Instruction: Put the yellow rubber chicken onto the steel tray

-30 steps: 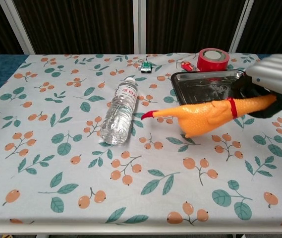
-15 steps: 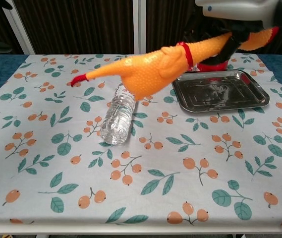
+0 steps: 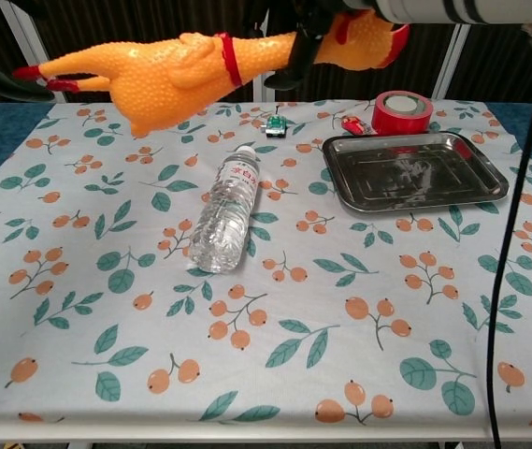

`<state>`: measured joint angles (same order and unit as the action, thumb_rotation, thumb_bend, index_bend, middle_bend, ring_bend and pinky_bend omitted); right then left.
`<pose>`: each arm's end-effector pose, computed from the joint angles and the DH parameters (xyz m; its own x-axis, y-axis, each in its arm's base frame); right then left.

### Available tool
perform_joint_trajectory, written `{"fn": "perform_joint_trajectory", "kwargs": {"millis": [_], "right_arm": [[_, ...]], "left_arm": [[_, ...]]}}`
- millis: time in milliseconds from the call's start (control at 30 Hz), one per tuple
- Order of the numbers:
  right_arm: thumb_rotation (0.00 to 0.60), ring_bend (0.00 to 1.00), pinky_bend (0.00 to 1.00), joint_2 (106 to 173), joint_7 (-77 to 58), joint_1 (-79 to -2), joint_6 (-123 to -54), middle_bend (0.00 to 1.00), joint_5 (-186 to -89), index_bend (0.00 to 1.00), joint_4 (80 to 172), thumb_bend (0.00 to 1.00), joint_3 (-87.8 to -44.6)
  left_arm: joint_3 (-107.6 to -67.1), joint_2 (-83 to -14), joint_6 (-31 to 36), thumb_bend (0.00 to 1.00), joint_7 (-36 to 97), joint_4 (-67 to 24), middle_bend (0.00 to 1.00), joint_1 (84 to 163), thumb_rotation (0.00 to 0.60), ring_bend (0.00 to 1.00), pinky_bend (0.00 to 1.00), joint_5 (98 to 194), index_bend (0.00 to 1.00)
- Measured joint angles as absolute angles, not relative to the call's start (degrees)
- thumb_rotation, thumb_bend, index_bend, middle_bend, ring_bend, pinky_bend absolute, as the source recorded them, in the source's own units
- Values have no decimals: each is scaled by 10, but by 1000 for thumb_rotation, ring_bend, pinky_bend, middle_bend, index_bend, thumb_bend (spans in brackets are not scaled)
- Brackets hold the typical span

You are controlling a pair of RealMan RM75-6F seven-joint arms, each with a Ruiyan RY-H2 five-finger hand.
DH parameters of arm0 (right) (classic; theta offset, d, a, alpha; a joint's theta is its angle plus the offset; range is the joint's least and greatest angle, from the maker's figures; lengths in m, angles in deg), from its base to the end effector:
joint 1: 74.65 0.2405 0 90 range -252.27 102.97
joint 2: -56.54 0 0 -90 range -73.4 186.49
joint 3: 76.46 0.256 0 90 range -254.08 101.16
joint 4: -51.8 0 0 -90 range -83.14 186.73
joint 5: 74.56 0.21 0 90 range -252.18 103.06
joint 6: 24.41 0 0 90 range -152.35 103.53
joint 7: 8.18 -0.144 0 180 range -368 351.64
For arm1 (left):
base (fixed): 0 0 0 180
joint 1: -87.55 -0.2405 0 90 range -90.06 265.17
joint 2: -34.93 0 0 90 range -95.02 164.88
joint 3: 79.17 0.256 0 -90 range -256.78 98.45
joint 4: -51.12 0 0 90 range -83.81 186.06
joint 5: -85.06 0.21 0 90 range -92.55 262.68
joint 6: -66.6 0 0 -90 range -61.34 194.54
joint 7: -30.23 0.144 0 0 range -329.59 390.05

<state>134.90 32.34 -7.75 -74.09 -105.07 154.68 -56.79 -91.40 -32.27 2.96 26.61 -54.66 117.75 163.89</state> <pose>0.0164 -0.3671 0.0235 0.5100 -0.2804 0.8132 -0.7912 -0.5240 0.3154 -0.1523 0.2980 0.1013 0.1117 0.2117 0.9709 0.9290 -0.3692 -0.0264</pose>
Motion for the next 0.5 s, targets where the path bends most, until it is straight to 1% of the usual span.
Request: {"fn": "perform_joint_trajectory", "kwargs": {"millis": [167,267,367,500], "right_arm": [[600,780,990,1391,369,-8,-791,851,-935,994,1522,283,-561],[600,780,990,1415,385,23,-812,851,-886,994,1503,284,-556],[600,780,990,1438,396,48,-829,852,-852,995,1482,285,-550],[600,782,992,1453,397,61,-837,852,-820,995,1469,284,-539]], "left_arm": [[-916,-318,50,0,336,-566,171,1192,600,132,211,1580,194],[-920,-320,53,0,379,-579,168,1202,600,132,211,1542,191],[-925,-324,49,0,419,-590,165,1211,600,132,211,1510,190],[-927,-331,47,0,451,-599,165,1222,600,132,215,1477,190]]}}
